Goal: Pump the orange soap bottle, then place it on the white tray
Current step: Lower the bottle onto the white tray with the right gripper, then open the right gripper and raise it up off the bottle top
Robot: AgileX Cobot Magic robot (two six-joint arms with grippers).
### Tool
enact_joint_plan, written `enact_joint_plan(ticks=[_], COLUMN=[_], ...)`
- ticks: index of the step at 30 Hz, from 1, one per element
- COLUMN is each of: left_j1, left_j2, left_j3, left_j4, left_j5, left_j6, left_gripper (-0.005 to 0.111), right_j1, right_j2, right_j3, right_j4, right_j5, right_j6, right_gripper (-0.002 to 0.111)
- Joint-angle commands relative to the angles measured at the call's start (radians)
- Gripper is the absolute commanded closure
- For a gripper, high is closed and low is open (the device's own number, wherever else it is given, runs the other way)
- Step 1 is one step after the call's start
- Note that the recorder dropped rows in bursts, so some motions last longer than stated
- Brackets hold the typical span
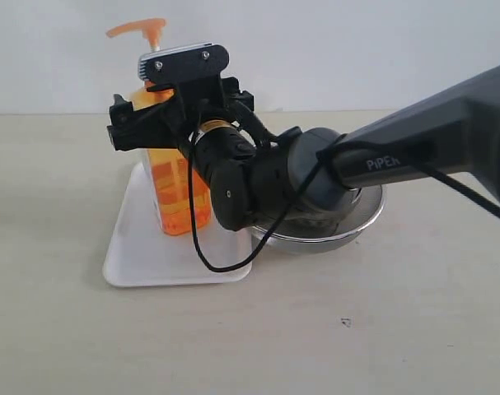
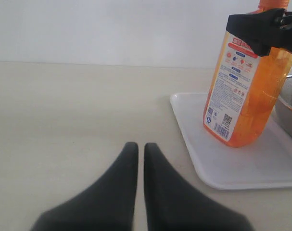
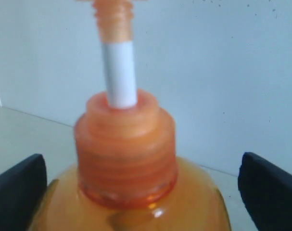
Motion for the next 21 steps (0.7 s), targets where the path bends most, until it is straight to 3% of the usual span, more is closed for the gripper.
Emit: enact_joint_plan(ticks=[1, 21], left_j1=[0.002, 0.002], left_j2=[-0.004, -0.004], left_j3=[0.004, 0.004], left_j4=[-0.007, -0.007], left_j5=[-0.006, -0.006], left_j6=[0.004, 0.004], left_gripper=[0.102, 0.102], right_j1=[-0.003, -0.003], right_j2=[-0.010, -0.073], right_j3=[-0.003, -0.003], right_j4=[-0.002, -0.009], right_j5=[-0.013, 0.030], right_j6=[0.003, -0.001], right_gripper=[0.003, 0.003])
